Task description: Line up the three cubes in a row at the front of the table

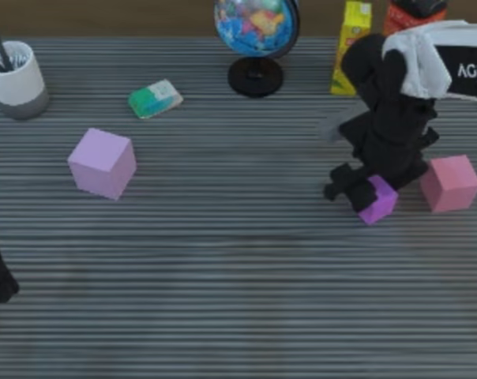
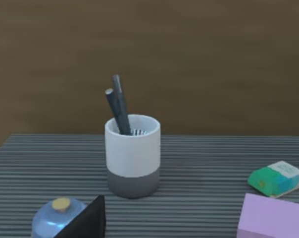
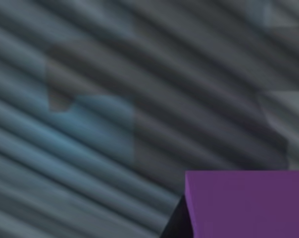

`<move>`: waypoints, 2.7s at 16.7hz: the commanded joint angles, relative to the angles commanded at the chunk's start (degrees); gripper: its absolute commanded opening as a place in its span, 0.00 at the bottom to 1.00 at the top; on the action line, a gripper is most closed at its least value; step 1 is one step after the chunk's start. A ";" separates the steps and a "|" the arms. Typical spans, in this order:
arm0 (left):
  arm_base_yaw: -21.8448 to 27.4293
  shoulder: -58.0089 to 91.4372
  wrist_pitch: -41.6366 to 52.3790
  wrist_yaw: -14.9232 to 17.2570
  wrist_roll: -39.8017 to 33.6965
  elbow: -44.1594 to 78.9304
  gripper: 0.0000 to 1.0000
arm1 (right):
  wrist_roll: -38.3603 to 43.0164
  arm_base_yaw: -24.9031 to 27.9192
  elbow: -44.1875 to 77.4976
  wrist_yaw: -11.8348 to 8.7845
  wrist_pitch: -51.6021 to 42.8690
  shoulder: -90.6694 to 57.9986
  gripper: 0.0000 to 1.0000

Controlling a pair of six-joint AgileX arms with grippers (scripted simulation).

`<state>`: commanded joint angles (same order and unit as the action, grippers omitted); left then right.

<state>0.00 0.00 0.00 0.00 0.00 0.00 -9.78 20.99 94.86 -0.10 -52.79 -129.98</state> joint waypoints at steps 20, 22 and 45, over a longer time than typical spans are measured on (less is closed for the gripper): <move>0.00 0.00 0.00 0.00 0.00 0.00 1.00 | 24.37 10.47 -7.70 0.65 -8.75 15.13 0.00; 0.00 0.00 0.00 0.00 0.00 0.00 1.00 | 33.23 13.91 -12.70 0.84 -8.16 18.87 0.00; 0.00 0.00 0.00 0.00 0.00 0.00 1.00 | 54.37 23.19 -35.19 1.58 10.41 23.87 0.00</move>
<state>0.00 0.00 0.00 0.00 0.00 0.00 44.59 44.17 59.68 1.47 -42.37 -106.11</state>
